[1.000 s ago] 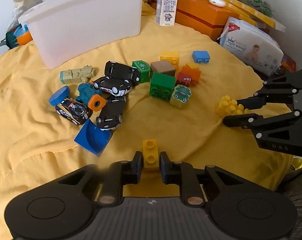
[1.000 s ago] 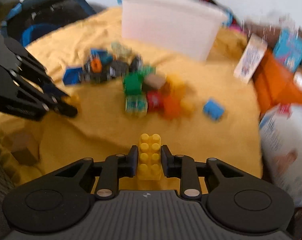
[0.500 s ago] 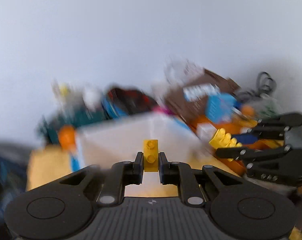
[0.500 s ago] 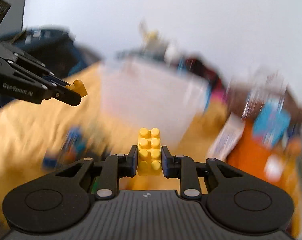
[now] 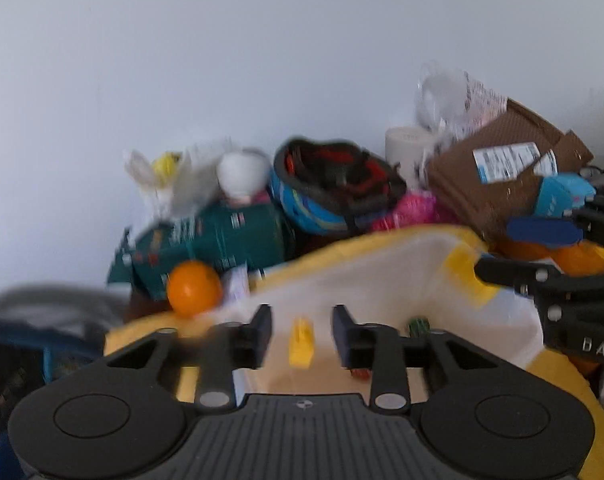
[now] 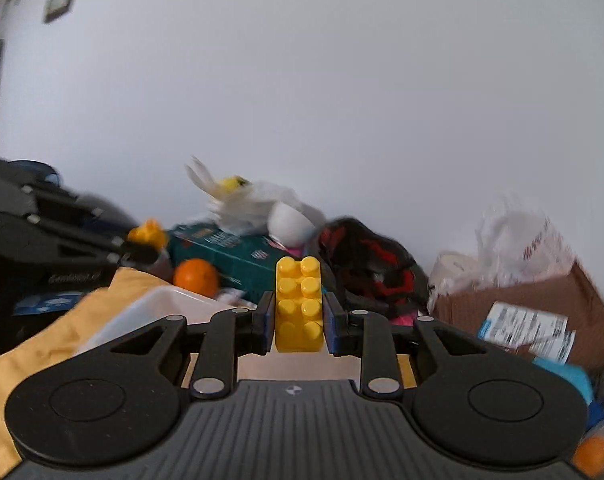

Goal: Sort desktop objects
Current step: 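Carry both yellow bricks over the white bin and open both tools, then move both open tools back over the toy pile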

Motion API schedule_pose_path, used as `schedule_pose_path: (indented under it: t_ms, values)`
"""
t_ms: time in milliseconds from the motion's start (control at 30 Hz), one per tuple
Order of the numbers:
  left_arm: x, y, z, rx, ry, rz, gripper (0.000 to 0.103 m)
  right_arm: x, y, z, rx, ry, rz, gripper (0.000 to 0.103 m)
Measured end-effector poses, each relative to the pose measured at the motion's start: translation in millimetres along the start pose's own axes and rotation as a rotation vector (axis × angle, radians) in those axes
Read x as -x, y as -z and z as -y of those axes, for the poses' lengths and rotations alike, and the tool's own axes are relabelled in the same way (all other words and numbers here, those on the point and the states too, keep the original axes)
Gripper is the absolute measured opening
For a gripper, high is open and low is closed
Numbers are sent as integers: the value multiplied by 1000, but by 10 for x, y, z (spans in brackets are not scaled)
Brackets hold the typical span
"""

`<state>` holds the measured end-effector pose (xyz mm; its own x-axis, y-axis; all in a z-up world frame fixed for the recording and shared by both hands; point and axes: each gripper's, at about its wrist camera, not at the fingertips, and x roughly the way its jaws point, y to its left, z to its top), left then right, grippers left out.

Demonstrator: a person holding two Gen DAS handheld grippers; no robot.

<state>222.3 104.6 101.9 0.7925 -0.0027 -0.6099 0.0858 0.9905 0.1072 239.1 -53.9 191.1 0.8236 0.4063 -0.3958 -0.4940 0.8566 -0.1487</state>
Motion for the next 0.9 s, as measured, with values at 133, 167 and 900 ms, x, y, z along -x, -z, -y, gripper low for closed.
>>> schedule_pose_path:
  t_ms: [133,167,900]
  values:
    - [316,412,82,-8,9,61,58,31,366,-20,-5,-61,-31,48]
    - [400,541,98,11,21,65,60,107,447,-21,8,-68,-25,48]
    - [812,2346,1311,-385,147,-113,41,1120,2051,-767,98,-177,-347,42]
